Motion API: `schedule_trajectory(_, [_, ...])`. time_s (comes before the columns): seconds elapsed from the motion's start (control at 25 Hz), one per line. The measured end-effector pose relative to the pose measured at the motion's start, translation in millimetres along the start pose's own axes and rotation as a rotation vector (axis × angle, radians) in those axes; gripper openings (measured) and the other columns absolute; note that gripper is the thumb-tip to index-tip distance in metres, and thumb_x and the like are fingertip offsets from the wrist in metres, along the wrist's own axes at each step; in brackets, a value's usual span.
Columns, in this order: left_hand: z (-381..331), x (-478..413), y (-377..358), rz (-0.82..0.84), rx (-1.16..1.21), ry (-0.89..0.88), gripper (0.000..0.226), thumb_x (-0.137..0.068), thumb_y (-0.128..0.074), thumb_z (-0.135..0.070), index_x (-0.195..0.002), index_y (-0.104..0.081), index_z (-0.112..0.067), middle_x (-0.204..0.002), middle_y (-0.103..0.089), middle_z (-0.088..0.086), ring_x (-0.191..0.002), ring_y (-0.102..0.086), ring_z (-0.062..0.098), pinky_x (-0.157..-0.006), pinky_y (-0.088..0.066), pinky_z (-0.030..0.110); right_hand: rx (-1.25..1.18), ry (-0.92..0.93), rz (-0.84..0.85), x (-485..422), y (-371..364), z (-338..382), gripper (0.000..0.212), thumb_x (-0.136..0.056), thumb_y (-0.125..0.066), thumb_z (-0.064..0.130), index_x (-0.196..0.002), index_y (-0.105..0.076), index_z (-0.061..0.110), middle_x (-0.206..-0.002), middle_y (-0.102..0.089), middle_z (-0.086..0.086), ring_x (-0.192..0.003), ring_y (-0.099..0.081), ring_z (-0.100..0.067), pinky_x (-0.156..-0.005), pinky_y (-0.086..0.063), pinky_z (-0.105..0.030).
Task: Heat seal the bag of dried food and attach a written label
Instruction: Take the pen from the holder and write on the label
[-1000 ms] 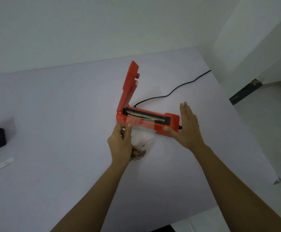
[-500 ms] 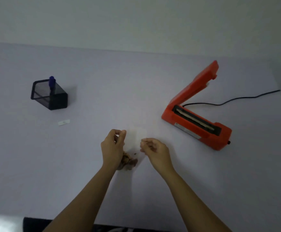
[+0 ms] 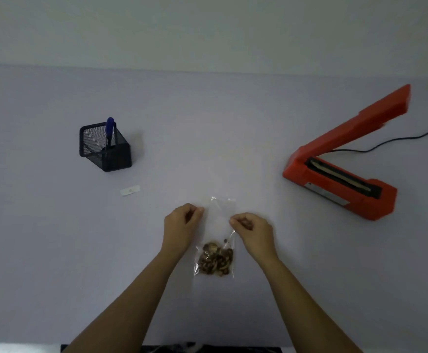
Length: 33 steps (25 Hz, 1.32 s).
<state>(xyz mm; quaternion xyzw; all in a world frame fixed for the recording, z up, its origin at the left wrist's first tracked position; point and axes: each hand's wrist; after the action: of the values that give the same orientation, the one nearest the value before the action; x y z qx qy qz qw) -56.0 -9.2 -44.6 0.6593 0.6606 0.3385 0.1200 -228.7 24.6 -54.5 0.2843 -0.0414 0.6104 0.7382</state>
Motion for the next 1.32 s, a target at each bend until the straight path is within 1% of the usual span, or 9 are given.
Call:
schedule_trajectory(0.16, [5,-7,4,0.054,-0.082,-0.074,0.027,-0.088,-0.060,-0.032,-0.069,-0.060,-0.013,-0.061,-0.057,-0.002,-0.061,-0.053,0.016,-0.056,-0.037,0.019,0.035,-0.017,-0.044,4,-5,3,0.019,-0.079,-0.072,0.018,-0.097,-0.067,0.014,-0.076,-0.063,0.007,-0.070,-0.059,-0.003,-0.063,-0.044,-0.002])
schedule_trajectory(0.28, [3,-3,15,0.018,-0.038,-0.074,0.026,-0.087,-0.060,-0.035,-0.096,-0.067,-0.012,-0.075,-0.063,-0.001,-0.072,-0.059,0.016,-0.069,-0.042,0.022,0.111,0.045,-0.115,2,-3,14,0.032,-0.079,-0.071,0.026,-0.108,-0.062,0.016,-0.089,-0.063,0.004,-0.078,-0.061,-0.010,-0.073,-0.050,-0.016])
schedule_trajectory(0.36, [1,-2,35,-0.100,-0.014,-0.075,0.033,-0.088,-0.059,-0.035,-0.109,-0.065,-0.011,-0.082,-0.064,0.000,-0.074,-0.058,0.013,-0.071,-0.040,0.016,0.168,0.156,-0.174,-4,-1,30,0.029,-0.081,-0.069,0.026,-0.109,-0.062,0.017,-0.094,-0.062,0.002,-0.081,-0.060,-0.011,-0.076,-0.050,-0.021])
schedule_trajectory(0.52, [3,-21,102,-0.501,0.085,-0.107,0.023,-0.092,-0.053,-0.024,-0.103,-0.064,-0.008,-0.091,-0.066,0.006,-0.075,-0.056,0.012,-0.065,-0.042,0.011,0.206,0.402,-0.201,-35,-17,91,0.015,-0.087,-0.062,0.018,-0.100,-0.067,0.013,-0.088,-0.066,-0.001,-0.072,-0.060,-0.007,-0.070,-0.047,-0.008])
schedule_trajectory(0.64, [13,-57,153,-0.674,0.173,-0.091,0.024,-0.095,-0.046,-0.018,-0.112,-0.057,-0.005,-0.107,-0.062,0.010,-0.089,-0.055,0.014,-0.070,-0.042,0.005,0.222,0.537,-0.109,-64,-58,145,0.013,-0.088,-0.060,0.017,-0.095,-0.070,0.011,-0.090,-0.070,-0.004,-0.074,-0.062,-0.010,-0.074,-0.052,-0.018])
schedule_trajectory(0.84, [25,-118,196,-0.440,0.068,0.050,0.049,-0.101,-0.029,-0.030,-0.142,-0.031,-0.004,-0.146,-0.038,0.013,-0.135,-0.036,0.025,-0.113,-0.028,0.036,0.269,0.645,0.068,-98,-140,215,0.028,-0.092,-0.054,0.027,-0.114,-0.064,0.013,-0.110,-0.066,-0.007,-0.090,-0.063,-0.015,-0.087,-0.052,-0.033])
schedule_trajectory(1.0, [26,-131,191,-0.169,0.135,0.053,0.042,-0.102,-0.022,-0.030,-0.135,-0.037,-0.008,-0.122,-0.055,0.013,-0.106,-0.054,0.030,-0.078,-0.038,0.028,0.342,0.643,0.205,-109,-179,233,0.043,-0.091,-0.054,0.036,-0.128,-0.054,0.014,-0.124,-0.060,-0.009,-0.109,-0.057,-0.020,-0.095,-0.045,-0.034])
schedule_trajectory(1.2, [30,-134,184,-0.188,0.174,0.077,0.039,-0.102,-0.021,-0.025,-0.135,-0.037,-0.009,-0.115,-0.056,0.012,-0.088,-0.050,0.019,-0.051,-0.036,0.014,0.334,0.651,0.231,-117,-195,230,0.027,-0.086,-0.064,0.021,-0.111,-0.065,0.012,-0.113,-0.067,-0.005,-0.107,-0.059,-0.017,-0.088,-0.043,-0.024])
schedule_trajectory(1.32, [30,-137,183,-0.209,0.185,0.080,0.038,-0.102,-0.021,-0.023,-0.132,-0.038,-0.007,-0.114,-0.058,0.016,-0.085,-0.051,0.021,-0.056,-0.039,0.018,0.277,0.620,0.230,-117,-200,232,0.017,-0.083,-0.067,0.018,-0.099,-0.066,0.012,-0.098,-0.070,-0.004,-0.093,-0.063,-0.014,-0.080,-0.046,-0.021])
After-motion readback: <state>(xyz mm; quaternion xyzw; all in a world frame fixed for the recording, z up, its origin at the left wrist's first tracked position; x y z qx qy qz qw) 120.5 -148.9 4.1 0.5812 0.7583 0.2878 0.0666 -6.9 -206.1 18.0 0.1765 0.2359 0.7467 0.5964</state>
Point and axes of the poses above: each hand's wrist, its own x-axis away from the middle knuckle, its own y-axis out of the back of the hand, z = x × y
